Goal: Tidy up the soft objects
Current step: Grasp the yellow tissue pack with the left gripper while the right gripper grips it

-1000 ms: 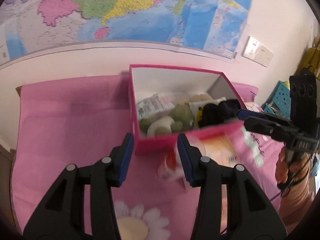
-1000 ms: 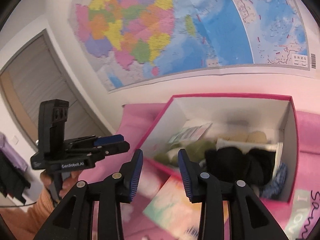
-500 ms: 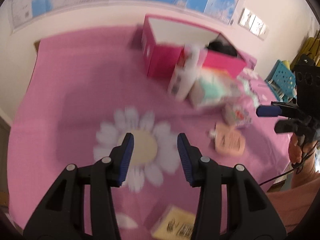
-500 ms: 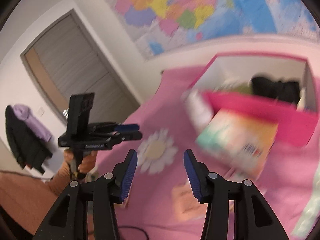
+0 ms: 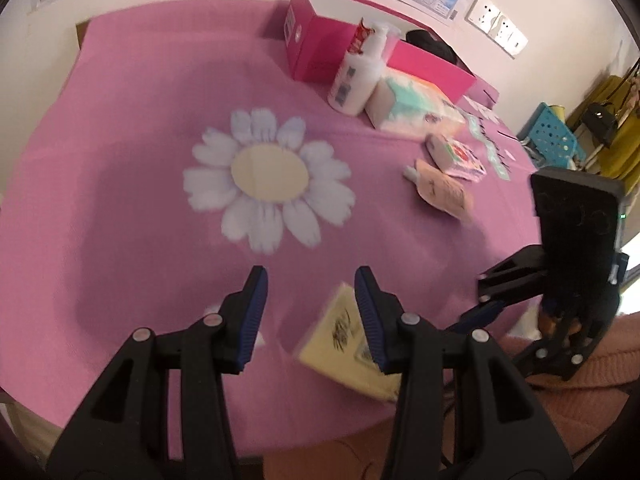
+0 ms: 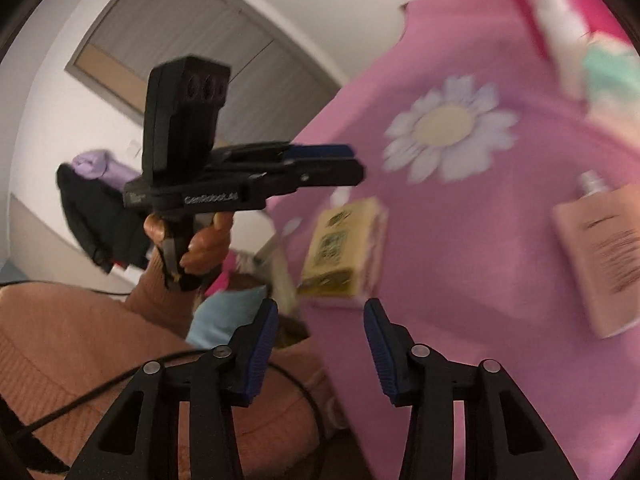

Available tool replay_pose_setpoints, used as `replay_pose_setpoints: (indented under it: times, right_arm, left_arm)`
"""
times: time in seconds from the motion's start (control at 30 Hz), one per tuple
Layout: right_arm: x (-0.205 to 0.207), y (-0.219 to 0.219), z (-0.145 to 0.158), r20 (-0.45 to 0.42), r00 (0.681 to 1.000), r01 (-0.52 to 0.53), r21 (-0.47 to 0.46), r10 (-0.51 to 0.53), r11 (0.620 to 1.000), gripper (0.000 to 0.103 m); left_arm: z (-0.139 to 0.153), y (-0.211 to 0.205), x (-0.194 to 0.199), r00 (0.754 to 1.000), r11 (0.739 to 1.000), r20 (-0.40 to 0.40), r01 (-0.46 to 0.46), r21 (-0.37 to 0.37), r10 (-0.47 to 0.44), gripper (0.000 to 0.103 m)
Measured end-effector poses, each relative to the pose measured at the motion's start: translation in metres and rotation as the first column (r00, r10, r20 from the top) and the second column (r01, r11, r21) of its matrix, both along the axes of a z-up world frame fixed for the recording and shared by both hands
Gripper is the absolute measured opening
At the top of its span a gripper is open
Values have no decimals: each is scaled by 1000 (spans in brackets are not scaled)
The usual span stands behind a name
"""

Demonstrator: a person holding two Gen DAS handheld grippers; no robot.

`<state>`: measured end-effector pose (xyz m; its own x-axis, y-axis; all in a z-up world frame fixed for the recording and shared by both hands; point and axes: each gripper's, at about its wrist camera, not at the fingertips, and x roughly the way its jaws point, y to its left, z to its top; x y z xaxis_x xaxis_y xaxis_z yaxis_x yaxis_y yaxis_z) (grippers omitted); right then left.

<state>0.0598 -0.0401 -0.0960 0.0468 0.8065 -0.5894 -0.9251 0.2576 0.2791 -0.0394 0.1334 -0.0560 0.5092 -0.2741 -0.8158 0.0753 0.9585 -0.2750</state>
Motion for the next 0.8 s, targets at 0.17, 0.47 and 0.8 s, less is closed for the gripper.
replay_pose_setpoints:
  times: [0.17,0.47,0.8]
  right_arm:
    - [5,17,-9,-53,998,-45,-15,44,999,43]
    - [21,12,-2,-47,999,30,53,-28,998,43]
    - [49,-36,18,-10,970,243,134,-244,961,43]
  left_arm:
    - [-7,-1,-9,999,998,-33,34,-59,-36,42]
    - [-13,-9,-4,997,987,-53,46,-154,-55,41]
    - [-17,-45,24,992,975,-29,116,-189,-124,41]
